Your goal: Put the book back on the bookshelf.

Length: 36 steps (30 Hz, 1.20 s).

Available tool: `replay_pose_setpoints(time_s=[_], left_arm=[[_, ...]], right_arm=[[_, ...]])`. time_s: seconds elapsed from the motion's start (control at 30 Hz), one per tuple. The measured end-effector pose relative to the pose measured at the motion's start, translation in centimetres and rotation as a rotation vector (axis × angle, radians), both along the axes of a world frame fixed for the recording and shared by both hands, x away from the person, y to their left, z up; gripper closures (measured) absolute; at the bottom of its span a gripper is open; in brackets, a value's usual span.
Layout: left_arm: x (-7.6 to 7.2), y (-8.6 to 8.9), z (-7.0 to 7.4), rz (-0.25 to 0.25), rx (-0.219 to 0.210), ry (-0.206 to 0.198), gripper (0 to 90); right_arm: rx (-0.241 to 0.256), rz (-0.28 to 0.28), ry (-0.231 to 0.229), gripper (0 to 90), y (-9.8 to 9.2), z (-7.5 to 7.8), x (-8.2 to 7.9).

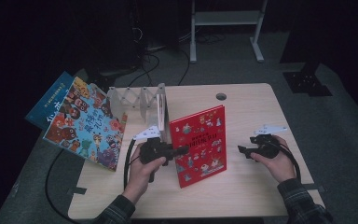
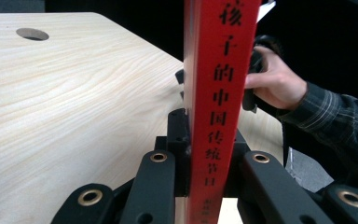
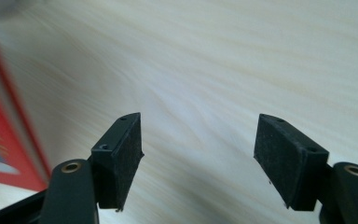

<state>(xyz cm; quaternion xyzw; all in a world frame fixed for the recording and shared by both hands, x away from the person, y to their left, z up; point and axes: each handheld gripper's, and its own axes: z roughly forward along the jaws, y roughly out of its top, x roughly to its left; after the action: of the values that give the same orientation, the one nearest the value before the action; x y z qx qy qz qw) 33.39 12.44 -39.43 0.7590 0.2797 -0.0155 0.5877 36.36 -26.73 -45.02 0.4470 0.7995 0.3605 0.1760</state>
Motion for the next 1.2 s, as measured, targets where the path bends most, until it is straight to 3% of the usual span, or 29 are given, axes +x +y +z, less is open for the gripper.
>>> replay_pose_setpoints(time_s=[0.2,0.47,0.6,0.73,0.8,1.2], left_arm=[[0.2,0.1,0.1,0.002,-0.005,0.002,78.7],[0.0,0.3,1.2,0.011,0.015,-0.023,79.1],[-0.2,0.4,1.6,0.012,0.03,-0.029,79.2],[-0.3,0.6,1.9,0.017,0.028,-0.022,79.3],[-0.3,0.7,2.0,0.016,0.032,-0.02,79.3],[-1.0,1.9,2.7,0.025,0.035,-0.027,79.3]], right_arm=[[-0.033,-0.074,0.049,33.9,-0.9,-1.6,0.7],[-0.066,-0.115,0.056,26.9,-1.3,-2.6,1.1],[-0.061,-0.124,0.05,21.4,-1.3,-2.8,1.2],[-0.041,-0.145,0.015,12.1,-1.5,-3.4,1.4],[-0.028,-0.172,-0.012,11.7,-1.3,-3.6,1.4],[-0.027,-0.172,-0.012,11.7,-1.3,-3.6,1.4]])
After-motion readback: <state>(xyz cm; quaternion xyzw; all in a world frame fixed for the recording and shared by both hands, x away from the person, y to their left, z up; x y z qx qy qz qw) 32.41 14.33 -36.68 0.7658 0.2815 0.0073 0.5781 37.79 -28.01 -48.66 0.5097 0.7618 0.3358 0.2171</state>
